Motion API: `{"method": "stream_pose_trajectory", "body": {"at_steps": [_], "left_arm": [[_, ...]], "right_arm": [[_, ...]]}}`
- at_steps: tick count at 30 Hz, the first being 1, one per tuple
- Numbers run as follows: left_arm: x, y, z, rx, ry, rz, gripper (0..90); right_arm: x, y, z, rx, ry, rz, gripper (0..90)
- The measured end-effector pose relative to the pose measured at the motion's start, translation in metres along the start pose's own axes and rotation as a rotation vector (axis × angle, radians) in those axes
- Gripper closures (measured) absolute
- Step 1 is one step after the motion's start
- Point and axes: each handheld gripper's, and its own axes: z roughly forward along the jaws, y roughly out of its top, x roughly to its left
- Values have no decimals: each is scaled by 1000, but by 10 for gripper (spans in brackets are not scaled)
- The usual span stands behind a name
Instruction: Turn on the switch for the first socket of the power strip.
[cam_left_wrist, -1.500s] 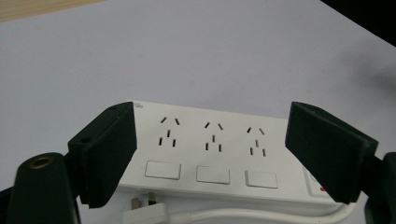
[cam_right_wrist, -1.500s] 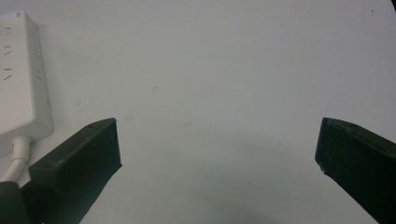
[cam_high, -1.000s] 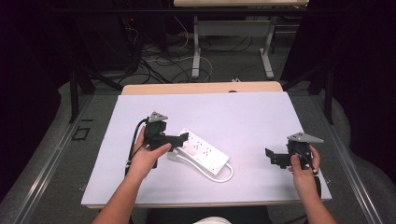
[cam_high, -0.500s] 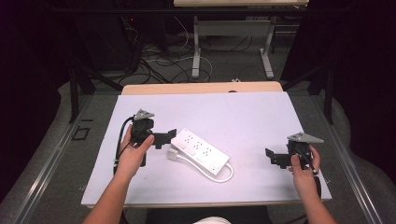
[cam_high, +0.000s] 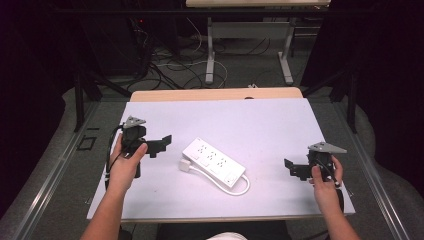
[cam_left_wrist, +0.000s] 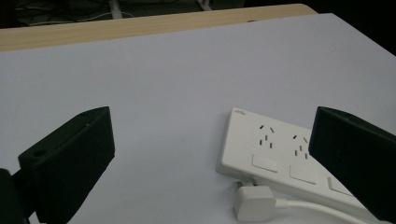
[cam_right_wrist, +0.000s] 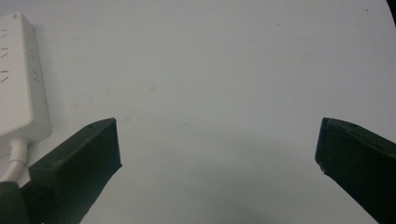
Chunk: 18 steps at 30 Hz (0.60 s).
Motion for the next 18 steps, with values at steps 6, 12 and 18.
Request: {"method": "stream_pose_trajectory", "body": {"at_steps": [6, 12, 18], "left_arm": [[14, -2, -9, -9, 33, -26, 3], [29, -6, -17, -23, 57, -68, 3], [42, -14, -22, -31, 90, -102, 3]], "right_arm": [[0, 0, 0, -1, -5, 2, 0], [0, 0, 0, -5, -6, 6, 0], [0, 0, 0, 1, -4, 7, 0]]}}
